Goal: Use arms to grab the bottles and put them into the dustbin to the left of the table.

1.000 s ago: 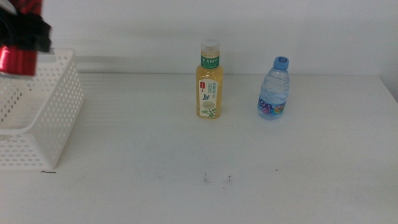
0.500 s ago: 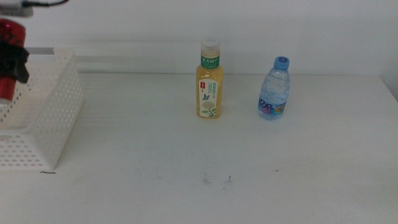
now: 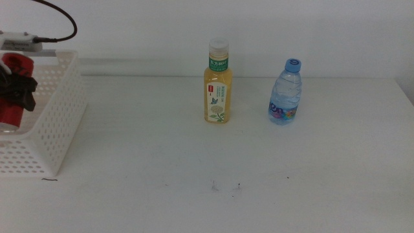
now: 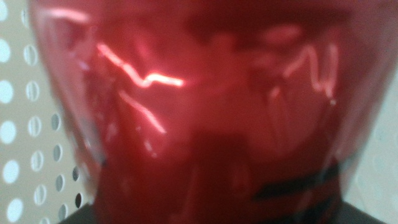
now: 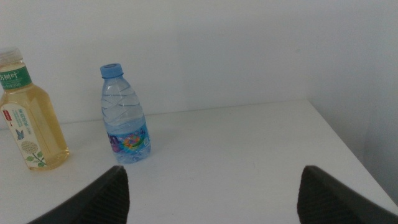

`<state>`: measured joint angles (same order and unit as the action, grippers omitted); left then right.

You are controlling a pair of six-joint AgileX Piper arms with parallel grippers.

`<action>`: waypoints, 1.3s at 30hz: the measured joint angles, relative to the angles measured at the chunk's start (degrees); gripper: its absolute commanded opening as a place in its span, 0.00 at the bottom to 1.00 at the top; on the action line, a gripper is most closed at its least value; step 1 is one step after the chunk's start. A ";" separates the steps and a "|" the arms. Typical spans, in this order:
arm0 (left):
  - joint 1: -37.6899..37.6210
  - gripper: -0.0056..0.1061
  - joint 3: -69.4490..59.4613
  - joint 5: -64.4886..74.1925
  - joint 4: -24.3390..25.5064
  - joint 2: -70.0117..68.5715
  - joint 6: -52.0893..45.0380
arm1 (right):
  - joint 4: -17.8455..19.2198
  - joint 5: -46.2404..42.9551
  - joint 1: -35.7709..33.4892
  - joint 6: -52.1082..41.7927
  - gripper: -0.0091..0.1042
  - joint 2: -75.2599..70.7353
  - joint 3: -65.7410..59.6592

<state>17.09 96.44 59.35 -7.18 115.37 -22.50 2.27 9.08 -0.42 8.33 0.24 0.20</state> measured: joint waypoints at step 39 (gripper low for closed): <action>-35.53 0.89 -31.80 -27.08 -2.78 -40.37 9.77 | 0.00 0.00 0.00 0.00 0.85 0.00 0.00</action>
<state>-18.44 64.64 32.27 -9.95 75.00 -12.73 2.27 9.08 -0.42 8.33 0.24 0.20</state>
